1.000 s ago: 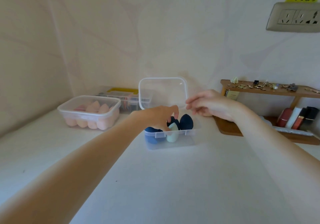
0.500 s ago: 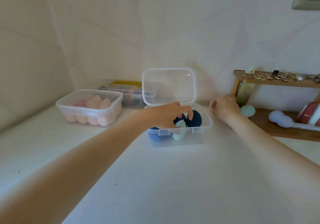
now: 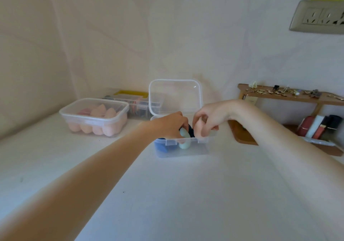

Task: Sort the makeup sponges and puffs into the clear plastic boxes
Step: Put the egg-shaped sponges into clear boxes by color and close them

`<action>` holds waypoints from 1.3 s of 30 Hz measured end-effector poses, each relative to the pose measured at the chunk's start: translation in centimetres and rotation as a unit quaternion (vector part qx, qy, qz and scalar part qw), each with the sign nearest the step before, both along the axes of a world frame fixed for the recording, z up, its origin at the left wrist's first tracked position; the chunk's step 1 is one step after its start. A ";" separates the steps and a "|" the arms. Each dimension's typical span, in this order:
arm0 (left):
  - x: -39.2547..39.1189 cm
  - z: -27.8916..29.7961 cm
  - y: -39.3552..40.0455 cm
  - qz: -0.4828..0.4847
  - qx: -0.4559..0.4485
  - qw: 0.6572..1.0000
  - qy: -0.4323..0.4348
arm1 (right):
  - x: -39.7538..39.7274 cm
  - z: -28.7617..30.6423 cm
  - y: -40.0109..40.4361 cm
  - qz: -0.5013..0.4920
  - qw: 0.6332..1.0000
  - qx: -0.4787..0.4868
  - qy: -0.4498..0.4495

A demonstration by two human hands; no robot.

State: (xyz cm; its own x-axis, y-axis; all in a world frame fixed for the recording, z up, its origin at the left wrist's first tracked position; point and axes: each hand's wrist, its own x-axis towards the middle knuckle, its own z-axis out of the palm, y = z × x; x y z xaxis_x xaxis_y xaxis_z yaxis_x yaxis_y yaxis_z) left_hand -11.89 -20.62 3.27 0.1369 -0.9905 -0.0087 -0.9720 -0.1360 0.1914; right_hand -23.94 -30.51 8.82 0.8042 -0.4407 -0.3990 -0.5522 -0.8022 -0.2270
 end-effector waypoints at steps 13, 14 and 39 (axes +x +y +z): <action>-0.2 0.2 -0.3 -0.008 0.022 1.000 0.006 | 1.6 -3.0 1.5 -0.021 0.987 -0.162 0.005; -0.2 0.2 -0.2 -0.006 0.022 1.000 0.010 | 1.7 -3.5 1.7 -0.031 0.984 -0.177 -0.021; -4.4 -0.5 -4.1 0.020 -0.019 0.998 0.051 | -7.8 -7.4 -8.6 -0.246 0.947 -0.203 -0.035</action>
State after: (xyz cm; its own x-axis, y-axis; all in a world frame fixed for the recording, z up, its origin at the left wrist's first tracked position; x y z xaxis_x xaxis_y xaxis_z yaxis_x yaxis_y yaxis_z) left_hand -16.34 -24.76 2.77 0.1770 -0.9841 0.0130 -0.9413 -0.1654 0.2943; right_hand -31.71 -39.07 1.42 0.4797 -0.8747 -0.0691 -0.8769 -0.4806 -0.0047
